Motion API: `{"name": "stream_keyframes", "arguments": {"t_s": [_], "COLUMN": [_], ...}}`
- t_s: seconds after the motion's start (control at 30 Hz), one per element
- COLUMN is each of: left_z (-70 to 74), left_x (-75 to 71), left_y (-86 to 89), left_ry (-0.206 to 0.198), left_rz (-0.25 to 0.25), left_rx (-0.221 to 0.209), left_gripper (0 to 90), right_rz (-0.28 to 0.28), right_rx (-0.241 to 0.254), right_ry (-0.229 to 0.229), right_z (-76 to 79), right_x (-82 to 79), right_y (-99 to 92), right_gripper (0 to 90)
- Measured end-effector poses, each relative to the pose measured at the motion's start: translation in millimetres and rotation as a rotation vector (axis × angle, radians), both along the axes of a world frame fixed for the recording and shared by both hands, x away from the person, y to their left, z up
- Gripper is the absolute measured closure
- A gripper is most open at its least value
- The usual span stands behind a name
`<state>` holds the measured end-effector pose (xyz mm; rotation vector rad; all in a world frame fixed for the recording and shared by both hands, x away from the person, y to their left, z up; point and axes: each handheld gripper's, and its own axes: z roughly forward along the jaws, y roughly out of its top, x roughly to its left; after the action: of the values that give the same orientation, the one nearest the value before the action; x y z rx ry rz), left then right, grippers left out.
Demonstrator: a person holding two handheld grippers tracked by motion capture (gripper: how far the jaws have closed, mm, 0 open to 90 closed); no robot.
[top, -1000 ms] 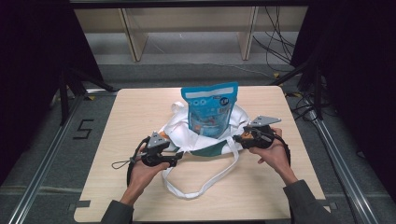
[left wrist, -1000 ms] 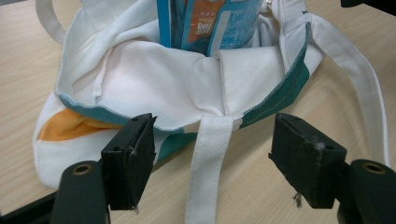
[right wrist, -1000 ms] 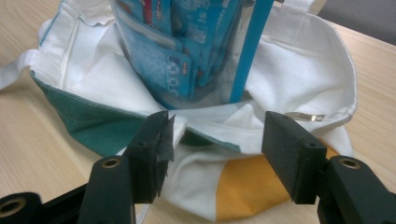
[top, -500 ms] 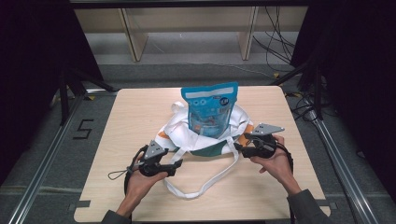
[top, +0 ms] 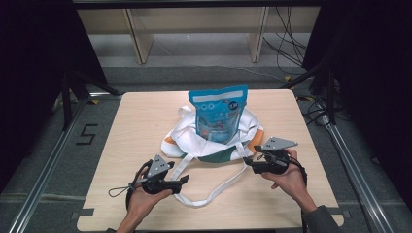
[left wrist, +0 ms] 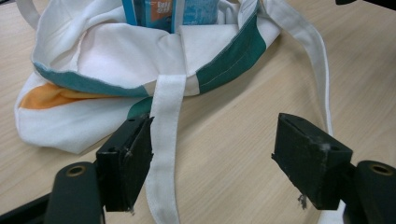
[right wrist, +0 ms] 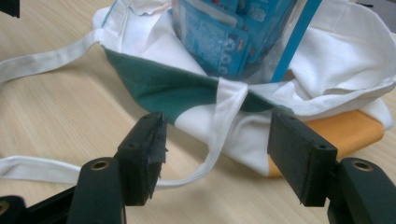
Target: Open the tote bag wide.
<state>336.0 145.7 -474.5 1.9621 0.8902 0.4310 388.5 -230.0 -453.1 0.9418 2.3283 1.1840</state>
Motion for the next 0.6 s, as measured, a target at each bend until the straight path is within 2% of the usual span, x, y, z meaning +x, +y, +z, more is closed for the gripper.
{"name": "stream_keyframes", "arguments": {"t_s": [0.1,0.13,0.17,0.2,0.23,0.27,0.33,0.4,0.43,0.5,0.53,0.57,0.6], "left_z": [-2.8,-4.1,-5.2,-5.2,-6.2,-6.5,-7.6,-8.1,-9.1,-9.7,-10.3,-10.4,-10.0], "left_x": [-2.4,-2.8,-3.4,-4.2,-4.7,-5.3,-7.1,-9.7,-11.6,-13.6,-14.2,-15.1,-15.8], "left_y": [1.9,2.6,3.2,5.1,4.9,5.4,5.9,7.3,7.3,8.3,9.3,10.5,12.6], "left_ry": [0.003,0.005,0.002,0.004,-0.001,0.001,0.001,-0.003,0.012,0.009,0.013,0.015,0.001], "left_rz": [0.009,0.009,0.012,0.007,0.009,0.008,0.008,0.011,0.02,0.023,0.019,0.019,0.011], "left_rx": [0.014,0.011,0.007,0.031,0.021,0.021,0.016,0.024,0.01,0.007,0.003,0.006,0.027], "left_gripper": [27.2,27.2,27.2,27.2,27.1,27.1,27.1,26.9,26.7,26.4,26.2,25.9,25.7], "right_rz": [0.004,-0.008,0.003,0.002,0.004,-0.01,0.006,-0.003,-0.001,0.0,-0.011,-0.011,-0.012], "right_rx": [-0.009,-0.01,-0.019,-0.022,-0.026,-0.017,-0.027,-0.028,-0.031,-0.031,-0.029,-0.03,-0.028], "right_ry": [-0.011,0.008,-0.008,-0.004,-0.009,0.022,0.009,0.01,0.005,0.015,0.007,0.007,0.013], "right_z": [-2.2,-2.5,-3.7,-4.7,-5.6,-6.1,-7.2,-7.6,-7.9,-8.3,-9.2,-9.8,-10.4], "right_x": [-2.4,-4.9,-4.8,-6.6,-7.7,-10.8,-11.1,-14.5,-15.8,-18.6,-20.3,-21.7,-23.2], "right_y": [-1.3,-1.2,-1.9,-2.0,-2.5,-1.6,-3.2,-4.8,-5.7,-7.6,-8.5,-9.8,-11.0], "right_gripper": [36.9,36.6,36.4,36.3,36.3,36.1,35.8,35.6,35.4,34.9,34.6,34.4,34.1]}}
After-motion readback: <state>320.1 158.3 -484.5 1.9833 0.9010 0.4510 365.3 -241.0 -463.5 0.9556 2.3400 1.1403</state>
